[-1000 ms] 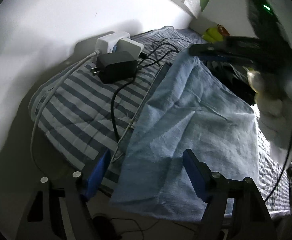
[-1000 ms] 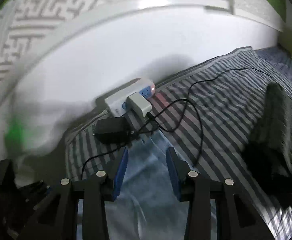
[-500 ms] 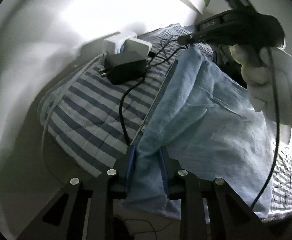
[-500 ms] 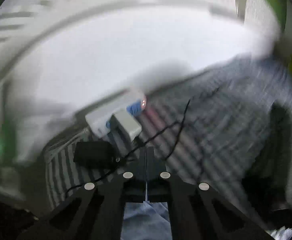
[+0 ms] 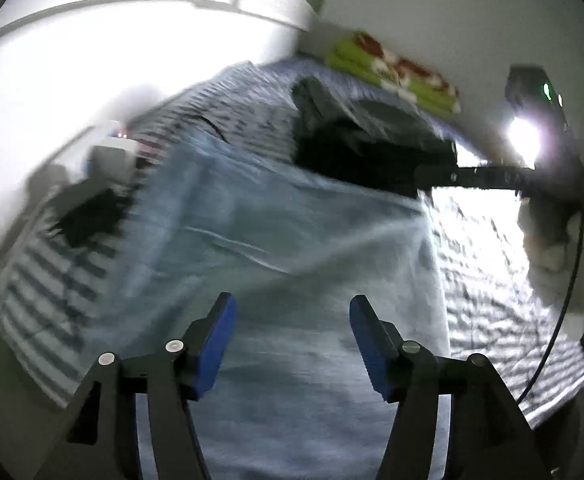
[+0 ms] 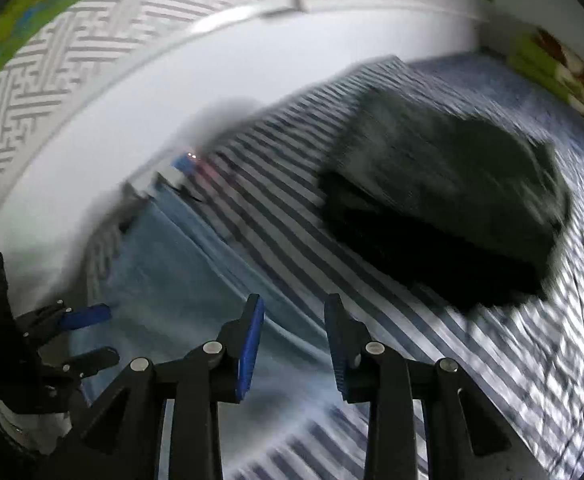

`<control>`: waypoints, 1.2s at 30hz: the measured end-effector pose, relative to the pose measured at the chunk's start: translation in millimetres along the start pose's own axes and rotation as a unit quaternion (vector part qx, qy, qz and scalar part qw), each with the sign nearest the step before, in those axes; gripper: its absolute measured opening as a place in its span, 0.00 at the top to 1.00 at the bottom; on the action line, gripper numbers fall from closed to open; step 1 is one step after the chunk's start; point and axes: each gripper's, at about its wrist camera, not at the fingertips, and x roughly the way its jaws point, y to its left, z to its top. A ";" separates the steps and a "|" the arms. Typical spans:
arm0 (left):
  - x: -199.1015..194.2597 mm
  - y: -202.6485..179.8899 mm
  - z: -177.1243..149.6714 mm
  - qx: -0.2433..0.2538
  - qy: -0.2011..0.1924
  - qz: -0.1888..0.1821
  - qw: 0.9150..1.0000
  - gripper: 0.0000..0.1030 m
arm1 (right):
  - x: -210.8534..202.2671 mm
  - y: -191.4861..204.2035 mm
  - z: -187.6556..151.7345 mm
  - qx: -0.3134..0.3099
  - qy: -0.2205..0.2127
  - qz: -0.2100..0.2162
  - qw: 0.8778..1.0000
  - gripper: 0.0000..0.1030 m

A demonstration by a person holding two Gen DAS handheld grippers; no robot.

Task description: Organize objects

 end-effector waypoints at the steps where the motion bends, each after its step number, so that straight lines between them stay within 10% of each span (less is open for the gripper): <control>1: 6.1 -4.4 -1.0 0.004 0.006 0.000 1.000 0.39 | 3.1 -7.6 -4.3 0.007 0.008 0.002 1.000 0.72; 11: 22.9 -20.9 -2.0 0.024 0.008 0.019 0.999 0.26 | 40.5 -3.8 -7.8 -0.038 0.024 0.012 0.999 0.78; 18: 16.6 -49.6 -12.1 0.057 0.018 -0.054 0.997 0.26 | 12.1 -20.6 -18.5 -0.026 0.003 0.060 0.998 0.78; 25: 30.8 -73.6 -26.7 0.115 0.036 -0.030 0.992 0.22 | 32.7 -2.7 -21.0 -0.094 0.028 0.011 0.995 0.78; 31: 36.5 -72.4 -28.5 0.117 0.044 -0.032 0.992 0.20 | 31.0 -0.8 -14.0 -0.106 0.023 0.001 0.994 0.98; 34: 39.1 -75.0 -30.2 0.127 0.046 -0.031 0.990 0.17 | 27.9 -26.3 9.9 -0.040 -0.021 -0.049 0.998 1.00; 36: 38.5 -74.7 -29.8 0.125 0.046 -0.032 0.991 0.17 | 19.5 -54.2 18.9 0.033 -0.023 0.023 0.999 1.00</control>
